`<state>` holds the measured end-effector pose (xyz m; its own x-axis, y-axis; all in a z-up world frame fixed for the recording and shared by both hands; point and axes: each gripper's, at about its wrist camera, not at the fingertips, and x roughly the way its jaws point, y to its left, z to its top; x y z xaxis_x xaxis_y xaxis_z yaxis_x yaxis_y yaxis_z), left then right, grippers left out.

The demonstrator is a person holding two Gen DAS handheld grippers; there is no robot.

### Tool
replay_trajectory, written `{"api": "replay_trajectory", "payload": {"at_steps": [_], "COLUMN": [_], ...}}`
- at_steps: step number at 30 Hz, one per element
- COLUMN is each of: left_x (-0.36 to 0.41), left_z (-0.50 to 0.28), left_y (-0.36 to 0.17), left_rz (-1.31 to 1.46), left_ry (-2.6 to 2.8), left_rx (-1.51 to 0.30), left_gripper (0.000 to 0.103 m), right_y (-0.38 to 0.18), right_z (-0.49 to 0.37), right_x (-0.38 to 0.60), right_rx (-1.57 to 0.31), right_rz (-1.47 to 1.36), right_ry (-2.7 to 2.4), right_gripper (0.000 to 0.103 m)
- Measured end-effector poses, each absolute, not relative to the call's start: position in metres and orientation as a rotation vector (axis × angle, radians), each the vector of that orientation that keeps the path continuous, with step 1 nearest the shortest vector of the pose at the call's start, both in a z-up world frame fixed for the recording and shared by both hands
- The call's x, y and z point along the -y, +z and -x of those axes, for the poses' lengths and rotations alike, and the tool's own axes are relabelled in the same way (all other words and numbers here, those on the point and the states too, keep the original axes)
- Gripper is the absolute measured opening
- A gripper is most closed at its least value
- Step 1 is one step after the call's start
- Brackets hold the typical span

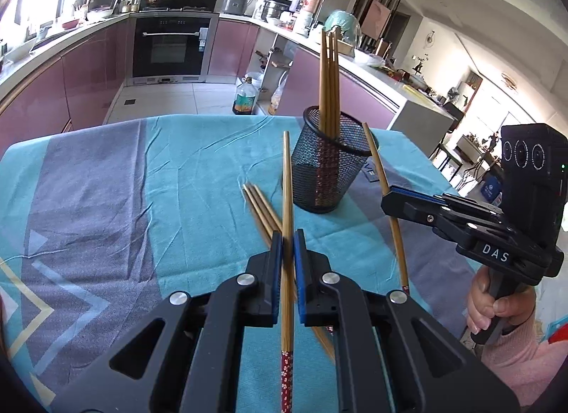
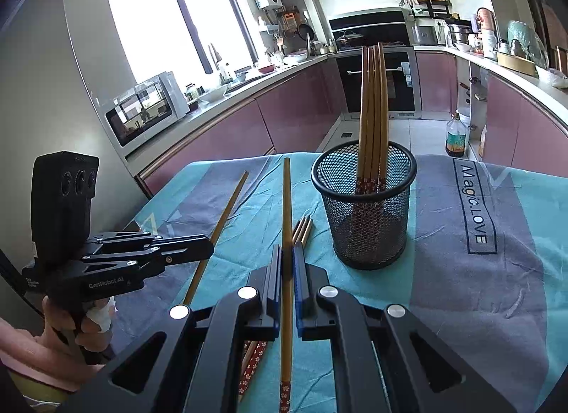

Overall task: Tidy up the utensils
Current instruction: 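Lift the held chopsticks upright with both grippers toward the black mesh cup, then lower the left gripper's chopstick into the cup while the right gripper lowers its own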

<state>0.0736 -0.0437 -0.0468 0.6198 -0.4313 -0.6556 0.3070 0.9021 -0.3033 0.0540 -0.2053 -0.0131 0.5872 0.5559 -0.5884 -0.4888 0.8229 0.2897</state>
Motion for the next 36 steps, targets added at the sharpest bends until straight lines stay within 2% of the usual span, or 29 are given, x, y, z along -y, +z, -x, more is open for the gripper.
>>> {"api": "replay_trajectory", "payload": {"at_steps": [21, 36], "left_x": [0.037, 0.044], "left_z": [-0.043, -0.063], "left_y": [0.013, 0.042], "left_rz": [0.197, 0.194], "left_ry": [-0.519, -0.528], "left_rx": [-0.653, -0.59], "left_gripper": [0.007, 0.007], "right_y": [0.024, 0.051], "right_z": [-0.046, -0.05], "right_x": [0.232, 0.239], "right_rx": [-0.585, -0.508], "right_rz": [-0.145, -0.126], "right_ry": [0.594, 0.573], "right_gripper": [0.005, 0.005]}}
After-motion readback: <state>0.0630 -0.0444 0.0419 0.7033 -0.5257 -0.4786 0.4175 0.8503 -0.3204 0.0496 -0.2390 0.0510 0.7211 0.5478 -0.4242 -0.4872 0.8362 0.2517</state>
